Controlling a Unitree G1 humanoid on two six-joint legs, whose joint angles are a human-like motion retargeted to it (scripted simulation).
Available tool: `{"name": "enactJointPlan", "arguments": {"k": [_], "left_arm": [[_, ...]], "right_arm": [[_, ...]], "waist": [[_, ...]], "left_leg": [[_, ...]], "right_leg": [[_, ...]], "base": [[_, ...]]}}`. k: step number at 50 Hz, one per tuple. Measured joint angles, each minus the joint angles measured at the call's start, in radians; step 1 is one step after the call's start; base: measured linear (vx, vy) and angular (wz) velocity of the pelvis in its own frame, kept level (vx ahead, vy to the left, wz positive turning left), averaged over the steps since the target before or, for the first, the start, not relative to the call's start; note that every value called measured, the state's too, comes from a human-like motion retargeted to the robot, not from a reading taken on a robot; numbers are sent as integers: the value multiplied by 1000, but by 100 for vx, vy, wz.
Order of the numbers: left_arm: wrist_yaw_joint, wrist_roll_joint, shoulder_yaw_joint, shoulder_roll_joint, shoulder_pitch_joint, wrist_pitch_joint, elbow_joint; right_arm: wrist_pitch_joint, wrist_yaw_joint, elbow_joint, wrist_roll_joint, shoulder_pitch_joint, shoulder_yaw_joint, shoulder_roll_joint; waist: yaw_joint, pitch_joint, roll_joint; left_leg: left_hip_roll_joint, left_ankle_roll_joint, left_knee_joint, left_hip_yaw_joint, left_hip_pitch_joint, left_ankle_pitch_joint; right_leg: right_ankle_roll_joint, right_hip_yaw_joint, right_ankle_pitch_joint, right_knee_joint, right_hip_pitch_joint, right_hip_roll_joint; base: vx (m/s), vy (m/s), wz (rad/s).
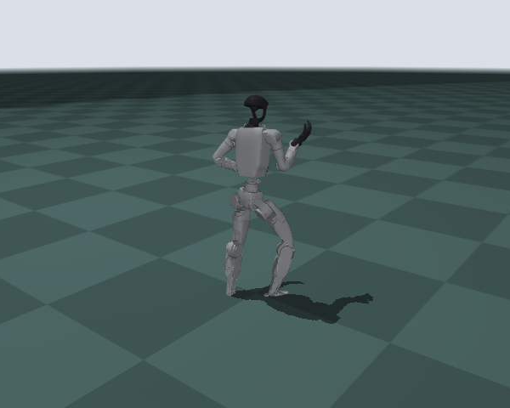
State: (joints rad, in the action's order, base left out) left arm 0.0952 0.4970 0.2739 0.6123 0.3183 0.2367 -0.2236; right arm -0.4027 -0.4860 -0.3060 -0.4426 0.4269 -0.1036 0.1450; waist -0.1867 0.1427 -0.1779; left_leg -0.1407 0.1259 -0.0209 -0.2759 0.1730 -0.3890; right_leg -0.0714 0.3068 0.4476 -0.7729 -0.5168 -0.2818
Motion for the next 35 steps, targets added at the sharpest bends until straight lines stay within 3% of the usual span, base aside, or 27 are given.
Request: {"name": "enactJointPlan", "arguments": {"k": [3, 8, 15, 21, 23, 25, 27, 29, 30, 32, 35], "left_arm": [[-21, -17, -9, 36, 38, 12, -11], [-84, -57, -13, 63, -34, 49, -80], [-221, -178, 84, 16, -538, 117, -203], [-355, -287, 155, -27, -923, 125, -151], [-429, -318, 135, -19, -1004, 126, -109], [-515, -348, 90, 0, -1047, 128, -85], [-608, -391, 21, 16, -1056, 121, -92], [-676, -439, -58, 21, -1029, 110, -121], [-700, -465, -95, 24, -1010, 104, -138], [-722, -515, -165, 29, -966, 101, -168], [-746, -588, -251, 22, -882, 114, -187]], "right_arm": [[-23, -4, -65, -2, 27, 0, 13], [-37, -13, -127, 0, 79, -30, 7], [-3, 31, -101, -32, 128, -135, -4], [34, 93, -96, 42, 172, -184, 167], [39, 79, -122, 124, 191, -183, 273], [46, 48, -158, 233, 194, -178, 394], [62, 1, -207, 375, 181, -174, 526], [81, -31, -245, 505, 153, -160, 645], [90, -41, -260, 566, 139, -150, 695], [98, -49, -284, 675, 118, -117, 757], [112, -55, -326, 788, 93, -60, 749]], "waist": [[21, 6, -50], [66, -18, -91], [159, -101, -96], [228, -194, -117], [236, -208, -115], [237, -211, -100], [206, -216, -12], [152, -220, 43], [128, -212, 43], [104, -175, -22], [114, -75, -167]], "left_leg": [[-57, 10, -5, 13, -2, 8], [-91, 19, -9, 24, 1, 17], [-55, 17, 9, 26, 0, 12], [-4, -19, 213, 4, -38, -57], [51, -49, 438, 36, -103, -91], [163, -87, 782, 60, -206, -84], [359, -142, 1185, 144, -375, 33], [445, -197, 1497, 262, -535, 224], [439, -217, 1644, 315, -611, 309], [321, -221, 1969, 360, -824, 397], [122, -159, 2423, 266, -1296, 495]], "right_leg": [[-13, -62, 32, -117, -85, -68], [-27, -144, 20, -174, -173, -104], [-66, -189, -50, -80, -240, -99], [-56, -196, -10, -111, -231, -102], [-29, -193, 31, -128, -197, -57], [12, -181, 58, -145, -155, 15], [89, -136, 54, -127, -128, 176], [164, -143, 42, -118, -123, 313], [194, -167, 48, -134, -121, 349], [220, -248, 83, -201, -124, 324], [206, -366, 174, -325, -103, 153]], "base": [[1, -2, 22], [5, -3, 6], [20, -14, 5], [36, -34, -27], [37, -43, -72], [27, -43, -99], [14, -40, -163], [11, -35, -207], [8, -28, -174], [1, -20, -100], [-8, -13, 31]]}}
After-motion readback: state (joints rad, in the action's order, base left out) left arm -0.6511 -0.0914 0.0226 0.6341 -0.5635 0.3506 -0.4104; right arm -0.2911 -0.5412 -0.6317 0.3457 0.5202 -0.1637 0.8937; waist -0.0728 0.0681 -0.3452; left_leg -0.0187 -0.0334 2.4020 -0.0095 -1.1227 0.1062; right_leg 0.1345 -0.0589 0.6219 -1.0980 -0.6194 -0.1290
